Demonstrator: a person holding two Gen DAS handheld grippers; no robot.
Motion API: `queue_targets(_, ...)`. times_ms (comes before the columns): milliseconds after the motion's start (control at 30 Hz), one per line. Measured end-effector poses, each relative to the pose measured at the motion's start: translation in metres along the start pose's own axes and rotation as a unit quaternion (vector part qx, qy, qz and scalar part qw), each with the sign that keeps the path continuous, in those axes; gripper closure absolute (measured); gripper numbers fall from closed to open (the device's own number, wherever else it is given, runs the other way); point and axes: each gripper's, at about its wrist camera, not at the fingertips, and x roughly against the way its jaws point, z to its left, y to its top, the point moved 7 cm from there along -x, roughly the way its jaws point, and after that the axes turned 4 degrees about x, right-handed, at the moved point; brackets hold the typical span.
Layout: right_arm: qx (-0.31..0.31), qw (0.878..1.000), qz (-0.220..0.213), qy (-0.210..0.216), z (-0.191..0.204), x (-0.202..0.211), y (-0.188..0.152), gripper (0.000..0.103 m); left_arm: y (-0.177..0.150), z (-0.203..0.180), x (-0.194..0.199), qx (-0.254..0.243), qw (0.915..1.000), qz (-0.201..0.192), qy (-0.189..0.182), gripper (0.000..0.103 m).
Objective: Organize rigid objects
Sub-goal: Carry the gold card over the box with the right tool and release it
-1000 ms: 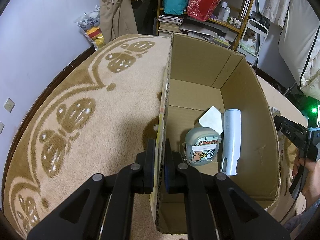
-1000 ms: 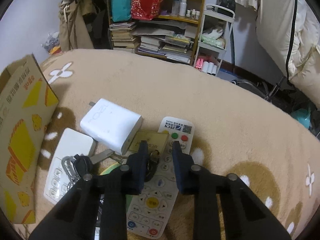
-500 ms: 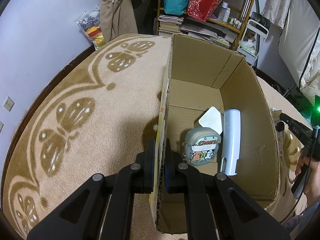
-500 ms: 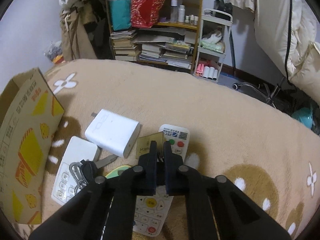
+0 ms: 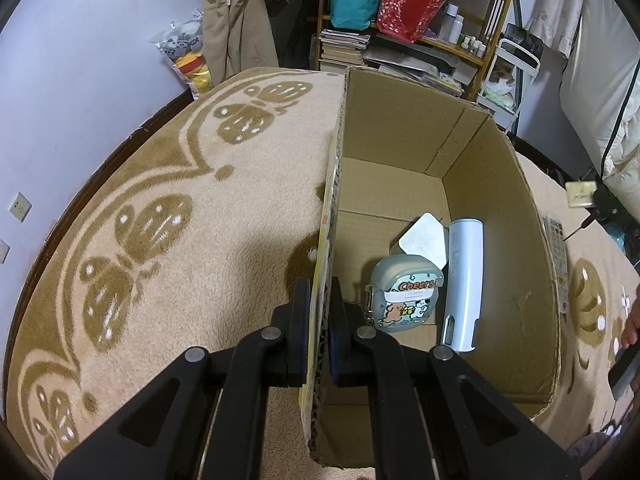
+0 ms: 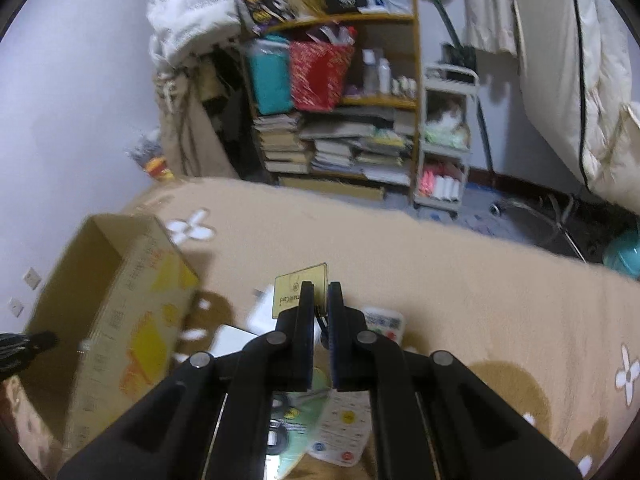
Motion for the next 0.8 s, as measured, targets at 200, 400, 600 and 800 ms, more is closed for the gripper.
queue_targets(200,0.025,0.998,-0.035,0.051,0.043,0.025,0.020,0.096,0.000,-0.001,0.001,-0.002,1.0000,0.000,0.002,0.097)
queue_targets(400,0.054,0.992,-0.048,0.101,0.094,0.039,0.021,0.096,0.000,-0.001,0.001,0.002,1.0000,0.003,-0.002,0.097)
queue_targets(600,0.076,0.986,-0.039,0.142,0.140,0.042,0.009,0.096,0.000,0.000,0.000,0.002,1.0000,0.004,-0.003,0.097)
queue_targets(800,0.094,0.982,-0.022,0.165,0.169,0.041,-0.009,0.096,0.001,0.000,0.000,0.001,1.0000,0.004,-0.003,0.097)
